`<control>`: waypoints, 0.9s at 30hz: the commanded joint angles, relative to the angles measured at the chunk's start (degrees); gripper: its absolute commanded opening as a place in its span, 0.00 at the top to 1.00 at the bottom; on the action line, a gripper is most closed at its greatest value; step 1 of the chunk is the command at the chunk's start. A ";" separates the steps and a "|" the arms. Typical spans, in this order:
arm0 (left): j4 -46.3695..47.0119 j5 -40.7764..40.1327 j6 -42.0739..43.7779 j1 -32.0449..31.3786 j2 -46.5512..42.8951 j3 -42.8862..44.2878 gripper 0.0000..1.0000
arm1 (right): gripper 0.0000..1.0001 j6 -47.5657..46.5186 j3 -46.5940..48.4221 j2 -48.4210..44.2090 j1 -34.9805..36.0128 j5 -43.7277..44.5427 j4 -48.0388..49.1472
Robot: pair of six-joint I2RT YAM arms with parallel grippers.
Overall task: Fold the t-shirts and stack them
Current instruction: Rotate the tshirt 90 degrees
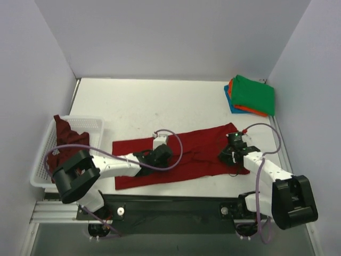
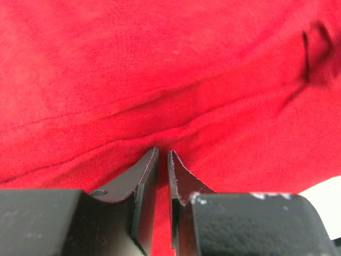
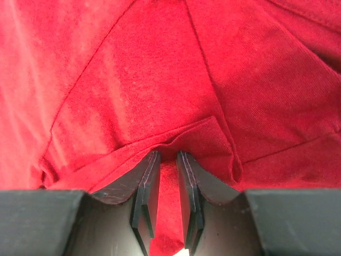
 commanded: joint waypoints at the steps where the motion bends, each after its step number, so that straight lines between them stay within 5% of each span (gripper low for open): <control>1: -8.00 1.12 -3.24 -2.49 0.04 -2.82 0.76 | 0.78 -1.21 6.95 14.48 4.00 3.33 0.31; 10: -7.56 2.88 -7.38 -8.47 1.00 -0.63 0.76 | 0.78 -13.67 46.57 46.59 8.76 0.70 -15.23; 18: -5.01 7.18 -4.93 -6.37 10.31 16.04 0.72 | 0.73 -24.58 86.57 71.80 9.37 -1.07 -35.52; 22: -5.10 11.13 -3.78 -1.27 14.97 23.80 0.71 | 0.67 -27.31 100.03 77.11 8.32 -4.22 -36.78; 27: -2.29 16.15 -0.80 2.86 13.32 25.22 0.57 | 0.54 -30.73 105.59 74.40 7.70 -6.16 -36.52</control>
